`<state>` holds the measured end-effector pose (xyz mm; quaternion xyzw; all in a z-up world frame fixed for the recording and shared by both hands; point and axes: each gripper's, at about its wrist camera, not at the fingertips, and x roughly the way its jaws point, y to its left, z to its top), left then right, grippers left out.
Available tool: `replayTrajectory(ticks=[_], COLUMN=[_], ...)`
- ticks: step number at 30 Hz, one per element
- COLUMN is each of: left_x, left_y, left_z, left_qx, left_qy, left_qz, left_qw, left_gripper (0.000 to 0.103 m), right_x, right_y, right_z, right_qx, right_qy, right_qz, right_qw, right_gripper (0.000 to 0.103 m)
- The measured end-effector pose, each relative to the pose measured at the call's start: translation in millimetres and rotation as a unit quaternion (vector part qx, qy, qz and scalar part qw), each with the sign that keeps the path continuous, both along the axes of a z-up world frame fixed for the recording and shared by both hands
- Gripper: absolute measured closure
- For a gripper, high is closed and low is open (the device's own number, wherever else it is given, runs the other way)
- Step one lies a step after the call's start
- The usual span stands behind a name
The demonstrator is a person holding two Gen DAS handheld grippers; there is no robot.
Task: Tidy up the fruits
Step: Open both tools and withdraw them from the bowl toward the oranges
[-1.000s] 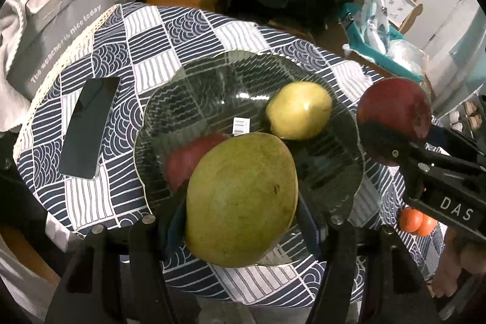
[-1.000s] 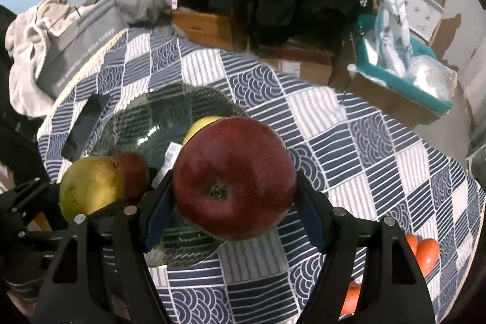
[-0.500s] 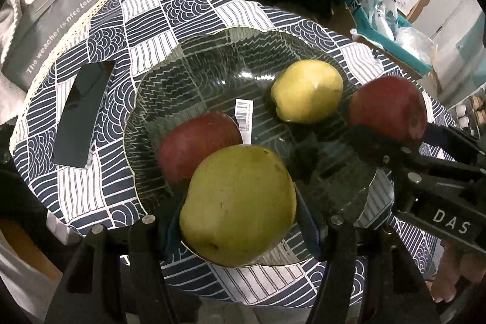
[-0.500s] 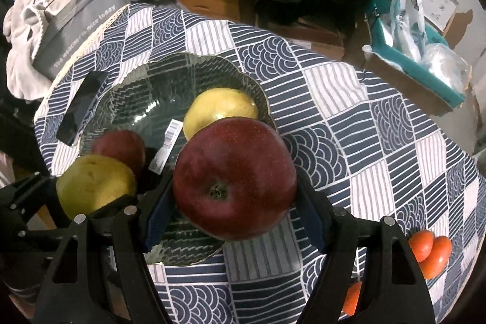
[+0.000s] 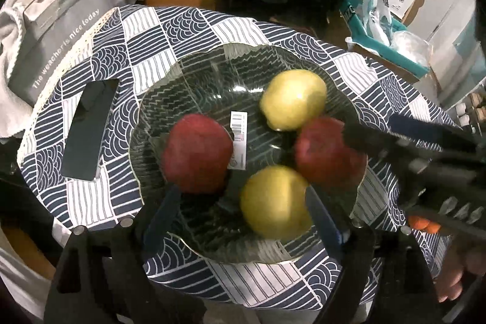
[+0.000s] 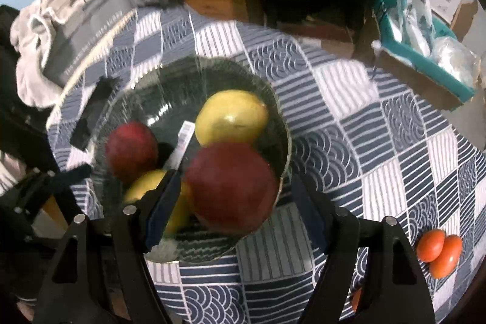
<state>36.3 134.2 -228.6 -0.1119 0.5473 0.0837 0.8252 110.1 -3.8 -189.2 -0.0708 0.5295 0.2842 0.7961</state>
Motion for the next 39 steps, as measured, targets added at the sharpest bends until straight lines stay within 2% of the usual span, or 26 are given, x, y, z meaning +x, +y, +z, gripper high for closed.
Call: replayTrajectory(ticks=[8, 17, 23, 33, 39], left_x=[-2.6, -5.9, -8.3, -16.3, -18.8], left_y=[-7.2, -24.3, -39.6, -61.9, -74.3], left_z=[21.0, 59.2, 80.4, 121.2, 138.9], left_qx=[0.007, 0.010, 0.013, 0.025, 0.017], left_qy=[-0.026, -0.073, -0.099, -0.151, -0.170], left_qz=[-0.005, -0.022, -0.042, -0.064, -0.076], left_qw=[0.9996, 0.9970, 0.9942, 0.9861, 0.9824], left_gripper=[0.018, 0.018, 0.018, 0.018, 0.018], right_x=[1.9, -13.6, -27.6, -44.8, -51.6], right_y=[-19.0, -41.3, -60.8, -100.1, -122.6], right_z=[33.6, 75.9, 103.9, 135.5, 146.2], right_qx=[0.018, -0.001, 0.008, 0.025, 0.019], right_qy=[-0.035, -0.115, -0.153, -0.192, -0.213], right_qz=[-0.036, -0.067, -0.081, -0.117, -0.134], right_qw=[0.999, 0.991, 0.985, 0.974, 0.968], right_gripper=[0.027, 0.027, 0.027, 0.027, 0.027])
